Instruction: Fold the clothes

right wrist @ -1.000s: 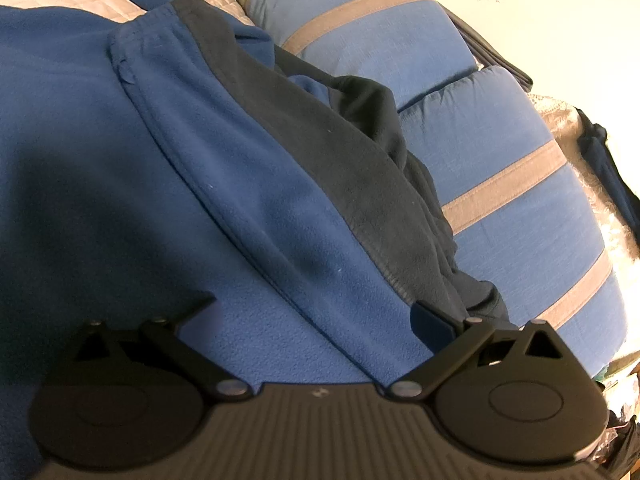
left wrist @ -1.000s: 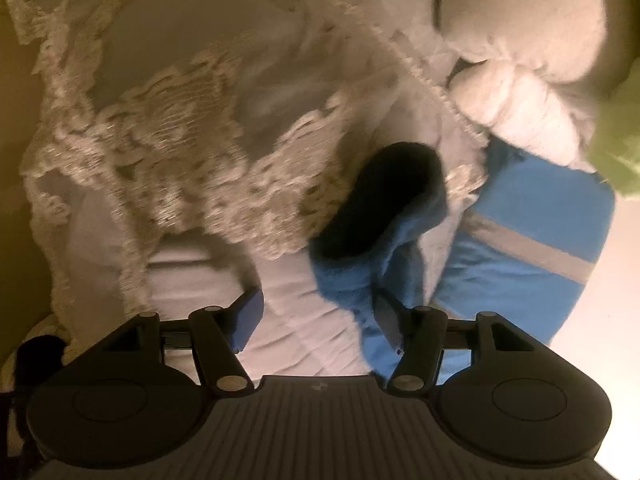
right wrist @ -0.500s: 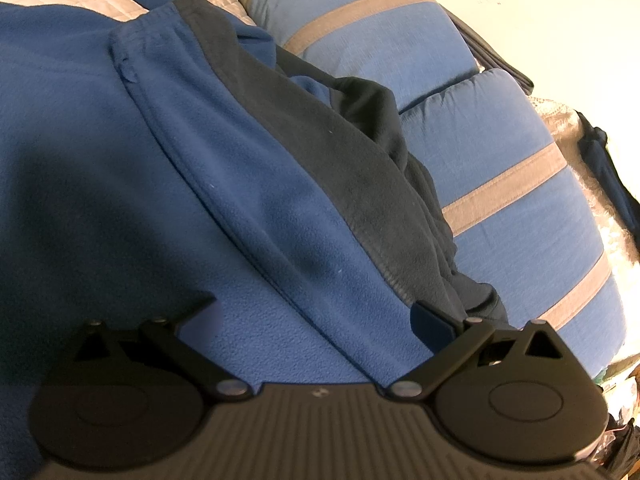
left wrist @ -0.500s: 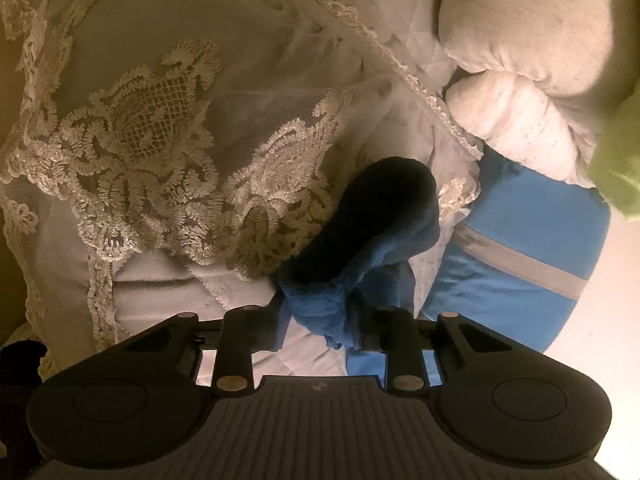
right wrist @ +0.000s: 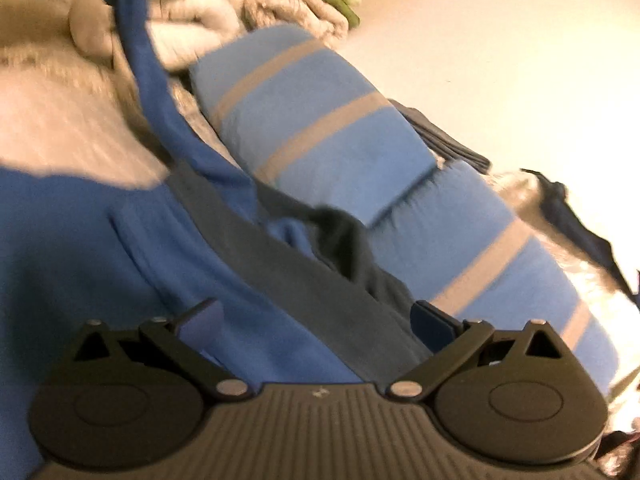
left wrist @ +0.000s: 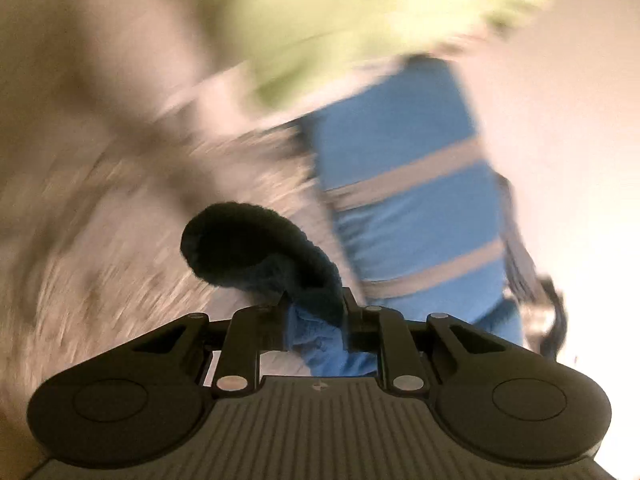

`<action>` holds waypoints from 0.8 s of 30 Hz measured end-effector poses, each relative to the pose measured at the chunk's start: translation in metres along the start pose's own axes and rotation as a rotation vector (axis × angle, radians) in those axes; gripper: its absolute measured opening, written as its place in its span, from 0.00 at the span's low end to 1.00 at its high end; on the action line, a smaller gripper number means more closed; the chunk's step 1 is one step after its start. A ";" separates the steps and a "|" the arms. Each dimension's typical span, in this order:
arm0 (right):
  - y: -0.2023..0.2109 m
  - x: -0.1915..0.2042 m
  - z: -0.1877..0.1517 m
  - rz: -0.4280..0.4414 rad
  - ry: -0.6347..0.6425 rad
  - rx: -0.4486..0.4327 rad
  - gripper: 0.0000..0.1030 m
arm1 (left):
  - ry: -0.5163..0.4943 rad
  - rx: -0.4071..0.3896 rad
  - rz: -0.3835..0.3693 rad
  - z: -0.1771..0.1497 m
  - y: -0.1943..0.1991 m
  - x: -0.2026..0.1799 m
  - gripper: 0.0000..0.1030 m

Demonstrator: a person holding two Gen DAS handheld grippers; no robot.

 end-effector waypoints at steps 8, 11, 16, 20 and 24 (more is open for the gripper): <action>-0.066 0.021 0.079 0.089 -0.209 -0.036 1.00 | -0.205 -0.171 -0.068 0.042 0.027 -0.088 0.20; -0.117 0.036 0.099 0.093 -0.187 0.027 0.98 | -0.230 -0.223 -0.074 0.053 0.028 -0.107 0.20; -0.199 0.062 0.108 0.017 -0.057 0.183 0.90 | -0.199 -0.270 -0.060 0.068 0.020 -0.117 0.20; -0.250 0.079 0.095 -0.044 0.086 0.352 0.57 | -0.169 -0.281 -0.045 0.076 0.008 -0.111 0.19; -0.254 0.087 0.075 -0.004 0.219 0.395 0.08 | -0.153 -0.287 0.008 0.085 -0.001 -0.099 0.19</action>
Point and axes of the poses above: each gripper's, at about its wrist camera, not at the fingertips, and y roughly against the way its jaws point, x to its left, z to its top, the point moved 8 cm from there along -y, roughly the way its jaws point, and after that the axes turned 11 degrees about z, right-handed, at the moved point
